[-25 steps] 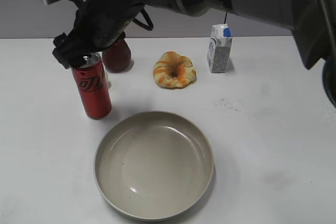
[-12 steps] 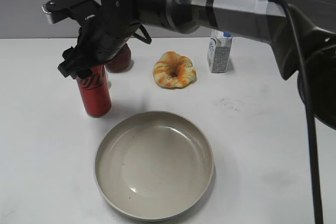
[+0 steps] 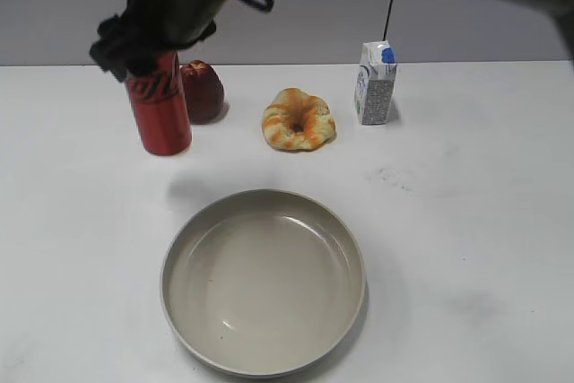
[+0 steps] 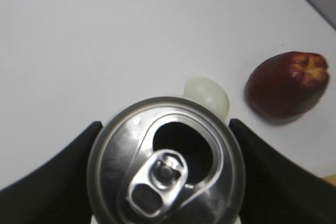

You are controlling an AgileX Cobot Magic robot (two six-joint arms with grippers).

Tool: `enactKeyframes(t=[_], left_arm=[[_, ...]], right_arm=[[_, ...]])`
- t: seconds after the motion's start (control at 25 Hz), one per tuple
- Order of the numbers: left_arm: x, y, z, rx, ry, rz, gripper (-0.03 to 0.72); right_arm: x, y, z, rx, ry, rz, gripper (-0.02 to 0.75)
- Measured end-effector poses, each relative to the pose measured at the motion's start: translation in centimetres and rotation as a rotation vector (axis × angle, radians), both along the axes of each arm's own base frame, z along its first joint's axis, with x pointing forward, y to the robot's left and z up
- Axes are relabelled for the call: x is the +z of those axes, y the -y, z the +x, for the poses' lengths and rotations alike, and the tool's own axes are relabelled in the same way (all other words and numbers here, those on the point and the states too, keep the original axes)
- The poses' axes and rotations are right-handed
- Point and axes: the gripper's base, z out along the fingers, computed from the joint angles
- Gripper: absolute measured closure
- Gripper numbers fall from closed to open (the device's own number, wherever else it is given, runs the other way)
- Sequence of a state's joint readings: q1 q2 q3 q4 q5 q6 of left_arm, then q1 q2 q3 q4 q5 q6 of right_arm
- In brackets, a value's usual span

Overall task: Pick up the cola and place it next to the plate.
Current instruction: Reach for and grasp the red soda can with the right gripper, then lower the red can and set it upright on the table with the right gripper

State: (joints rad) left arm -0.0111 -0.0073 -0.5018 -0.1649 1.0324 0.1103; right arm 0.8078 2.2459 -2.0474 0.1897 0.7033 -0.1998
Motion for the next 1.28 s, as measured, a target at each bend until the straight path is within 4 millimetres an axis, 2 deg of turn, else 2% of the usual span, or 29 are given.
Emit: enactKeyframes(t=[0.12, 0.28, 0.44, 0.48, 0.56, 0.64, 0.76, 0.84, 1.04, 1.28], left_arm=[[0.0, 0.0, 0.0, 0.0, 0.0, 0.0, 0.453], [0.0, 0.0, 0.0, 0.0, 0.0, 0.0, 0.453], [0.0, 0.0, 0.0, 0.0, 0.0, 0.0, 0.453], [0.0, 0.0, 0.0, 0.0, 0.0, 0.0, 0.453], [0.0, 0.0, 0.0, 0.0, 0.0, 0.0, 0.453], [0.0, 0.0, 0.0, 0.0, 0.0, 0.0, 0.453], [0.0, 0.0, 0.0, 0.0, 0.0, 0.0, 0.453], [0.0, 0.0, 0.0, 0.0, 0.0, 0.0, 0.453], [0.0, 0.0, 0.0, 0.0, 0.0, 0.0, 0.453], [0.0, 0.0, 0.0, 0.0, 0.0, 0.0, 0.453]], right_arm=[[4.9, 2.5, -0.5, -0.012, 0.014, 0.014, 0.234], [10.6, 8.2, -0.6, -0.083, 0.045, 0.02, 0.234], [13.6, 15.0, -1.9, -0.187, 0.076, -0.017, 0.234], [13.9, 16.7, -2.5, -0.218, 0.071, -0.034, 0.234], [13.8, 19.5, -3.7, -0.28, 0.044, -0.062, 0.234], [12.9, 21.9, -5.1, -0.335, 0.009, -0.093, 0.234], [11.1, 24.0, -7.5, -0.372, -0.029, -0.115, 0.234], [9.5, 24.7, -8.9, -0.379, -0.038, -0.106, 0.234], [4.0, 25.4, -11.6, -0.411, -0.132, -0.049, 0.234], [0.0, 26.0, -12.4, -0.462, -0.094, 0.008, 0.234]])
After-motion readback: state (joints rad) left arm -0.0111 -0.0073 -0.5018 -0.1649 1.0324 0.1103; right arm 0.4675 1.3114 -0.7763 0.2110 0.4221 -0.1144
